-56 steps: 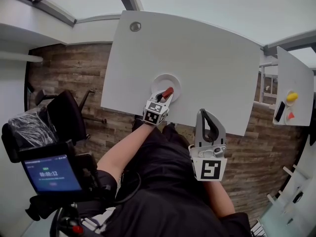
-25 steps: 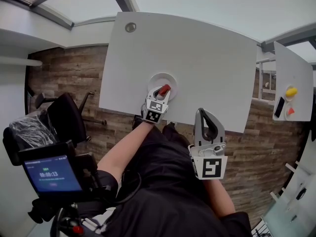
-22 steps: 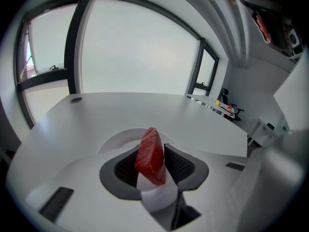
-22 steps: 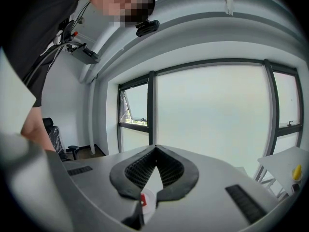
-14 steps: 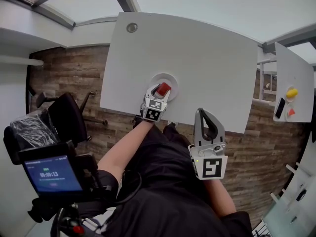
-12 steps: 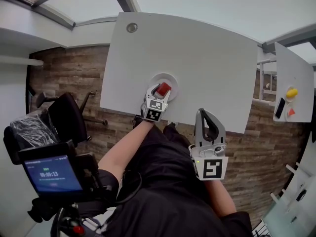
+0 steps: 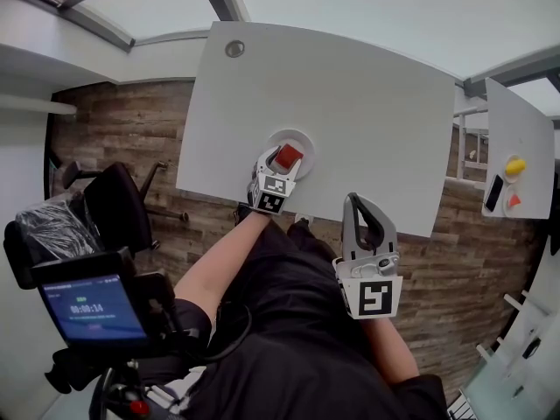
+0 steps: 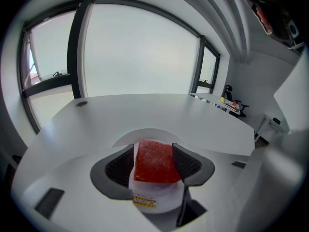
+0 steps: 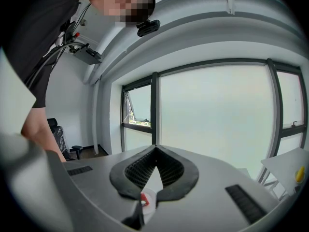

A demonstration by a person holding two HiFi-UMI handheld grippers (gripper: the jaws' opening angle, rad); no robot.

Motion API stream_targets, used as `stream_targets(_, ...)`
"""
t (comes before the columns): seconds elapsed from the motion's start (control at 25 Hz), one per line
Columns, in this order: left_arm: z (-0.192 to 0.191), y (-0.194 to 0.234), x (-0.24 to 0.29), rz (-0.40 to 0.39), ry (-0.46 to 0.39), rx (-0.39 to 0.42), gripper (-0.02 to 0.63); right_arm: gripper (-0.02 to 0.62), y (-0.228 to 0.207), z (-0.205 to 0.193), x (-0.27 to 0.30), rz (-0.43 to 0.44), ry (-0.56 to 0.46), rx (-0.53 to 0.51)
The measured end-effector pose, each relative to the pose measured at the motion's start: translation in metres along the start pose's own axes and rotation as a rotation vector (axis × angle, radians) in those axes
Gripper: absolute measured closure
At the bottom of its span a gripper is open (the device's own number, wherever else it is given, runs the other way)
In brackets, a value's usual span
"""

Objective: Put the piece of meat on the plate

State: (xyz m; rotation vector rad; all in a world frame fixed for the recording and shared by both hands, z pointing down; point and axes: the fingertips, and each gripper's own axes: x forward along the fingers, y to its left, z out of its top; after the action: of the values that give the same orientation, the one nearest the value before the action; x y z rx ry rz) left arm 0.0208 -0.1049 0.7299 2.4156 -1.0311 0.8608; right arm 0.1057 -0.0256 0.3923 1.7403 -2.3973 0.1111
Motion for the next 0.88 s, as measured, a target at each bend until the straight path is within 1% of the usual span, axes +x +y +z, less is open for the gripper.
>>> stream_targets(0.2,-0.006,0.006,0.003,-0.013,-0.007,-0.043,0.361,0.592,0.001,-0.002,-0.002,0.001,0.014,-0.003)
stream_targets(0.36,-0.005,0.004,0.001,-0.017,-0.002,-0.018,0.361,0.592,-0.002,-0.003,-0.003,-0.011,0.017,-0.004)
stream_targets(0.48,-0.003,0.001,0.001,-0.031,-0.002,-0.02,0.362,0.592,-0.005,-0.004,0.0,-0.014,0.015,-0.005)
stream_targets(0.6,0.001,-0.006,-0.01,-0.025,-0.028,-0.011,0.362,0.592,0.003,-0.002,-0.013,-0.005,-0.001,-0.009)
stream_targets(0.72,0.005,-0.014,-0.028,-0.004,-0.061,-0.003,0.362,0.592,0.012,-0.001,-0.034,-0.005,-0.005,0.023)
stream_targets(0.88,0.018,-0.014,-0.027,0.006,-0.093,-0.026,0.362,0.592,0.003,0.0,-0.029,0.003,-0.009,0.011)
